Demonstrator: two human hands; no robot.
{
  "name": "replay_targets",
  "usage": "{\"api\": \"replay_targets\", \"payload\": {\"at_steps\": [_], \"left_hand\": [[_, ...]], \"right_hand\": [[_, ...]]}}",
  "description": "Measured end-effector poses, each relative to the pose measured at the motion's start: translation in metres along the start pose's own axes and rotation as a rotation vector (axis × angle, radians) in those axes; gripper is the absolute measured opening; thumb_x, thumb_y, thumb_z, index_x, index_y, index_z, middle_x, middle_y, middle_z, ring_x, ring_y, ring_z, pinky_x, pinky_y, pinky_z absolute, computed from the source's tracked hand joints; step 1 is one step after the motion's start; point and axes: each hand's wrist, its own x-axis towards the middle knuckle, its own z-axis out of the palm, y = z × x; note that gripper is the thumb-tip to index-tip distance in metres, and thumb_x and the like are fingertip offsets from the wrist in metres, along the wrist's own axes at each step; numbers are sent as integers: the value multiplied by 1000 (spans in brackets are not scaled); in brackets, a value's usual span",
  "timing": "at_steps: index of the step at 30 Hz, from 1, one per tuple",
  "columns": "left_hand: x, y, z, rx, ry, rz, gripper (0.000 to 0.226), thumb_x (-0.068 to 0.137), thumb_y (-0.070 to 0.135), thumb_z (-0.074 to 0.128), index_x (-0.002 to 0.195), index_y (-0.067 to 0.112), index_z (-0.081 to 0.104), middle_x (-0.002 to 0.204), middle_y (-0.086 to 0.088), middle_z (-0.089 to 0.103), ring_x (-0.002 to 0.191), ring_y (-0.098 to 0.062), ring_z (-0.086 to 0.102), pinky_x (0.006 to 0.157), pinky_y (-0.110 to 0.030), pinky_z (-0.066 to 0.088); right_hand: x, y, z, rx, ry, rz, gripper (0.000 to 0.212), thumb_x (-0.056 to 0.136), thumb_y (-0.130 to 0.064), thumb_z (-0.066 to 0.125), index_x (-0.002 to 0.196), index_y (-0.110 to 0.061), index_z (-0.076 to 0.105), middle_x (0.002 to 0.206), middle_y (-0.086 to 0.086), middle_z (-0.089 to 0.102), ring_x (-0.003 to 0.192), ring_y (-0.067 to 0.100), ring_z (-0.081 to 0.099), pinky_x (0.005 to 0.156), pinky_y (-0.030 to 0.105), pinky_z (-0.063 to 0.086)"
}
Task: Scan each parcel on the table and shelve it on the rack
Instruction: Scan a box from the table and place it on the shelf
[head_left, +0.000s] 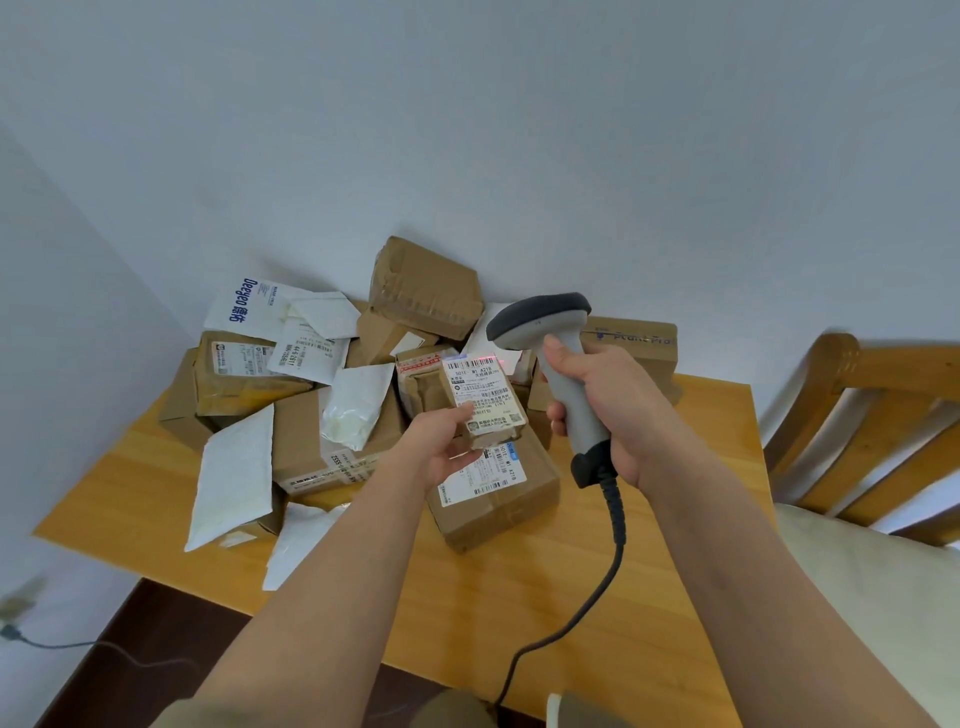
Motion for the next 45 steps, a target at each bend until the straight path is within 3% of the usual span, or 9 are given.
{"api": "replay_targets", "payload": {"at_steps": [16,19,22,24,29,33,41,45], "left_hand": [[-25,-13,19,-30,3,36,23,96,20,63,116,9,63,104,-10,73,99,-26,69,84,-42,59],[-35,-24,20,-98,3,32,23,97,19,62,118,10,63,103,-8,72,96,-24,69,77,-37,59],[-47,-38,14,-201,5,53,25,95,18,63,119,11,64,97,-6,74,86,-21,70,72,-33,58],[-59,-52,3,-303,13,78,25,93,18,65,117,11,65,89,-5,76,80,-20,73,71,-31,60],[-99,-91,-41,-457,-52,164,33,87,20,69,120,19,64,101,-4,74,93,-23,70,77,-33,57],[-142,-105,-75,-524,-87,249,34,80,22,70,113,24,64,108,-5,72,92,-22,69,84,-35,53],[-280,-184,-217,-619,-28,461,42,84,24,68,125,22,62,123,-8,66,103,-23,67,92,-33,56],[-376,-250,-308,-650,122,504,50,84,23,67,133,19,57,121,-9,68,106,-24,67,88,-33,58]], "right_hand": [[-28,-5,-28,-1,-10,10,47,91,-40,67,120,-5,55,89,9,57,55,13,53,50,26,49],[-33,0,-33,20,-59,20,38,92,-36,67,112,-4,60,82,6,60,55,13,52,51,25,49],[-31,15,-34,18,-87,19,15,93,-24,67,98,-10,63,66,-2,62,52,10,50,50,23,47],[-27,29,-29,-7,-89,42,11,92,-17,67,100,-13,62,71,1,59,52,9,50,49,22,48],[-37,75,-6,-3,-85,70,32,87,-7,71,115,-15,57,95,6,64,57,12,52,54,26,50],[-65,98,26,-23,-113,7,36,85,-1,71,109,-20,51,105,7,63,55,12,49,55,28,47],[-192,161,144,-110,-386,-57,51,83,3,71,123,-17,44,100,11,67,51,12,46,50,25,45],[-286,219,216,-141,-563,-20,50,83,8,69,118,-14,43,95,8,72,49,9,48,48,22,44]]}}
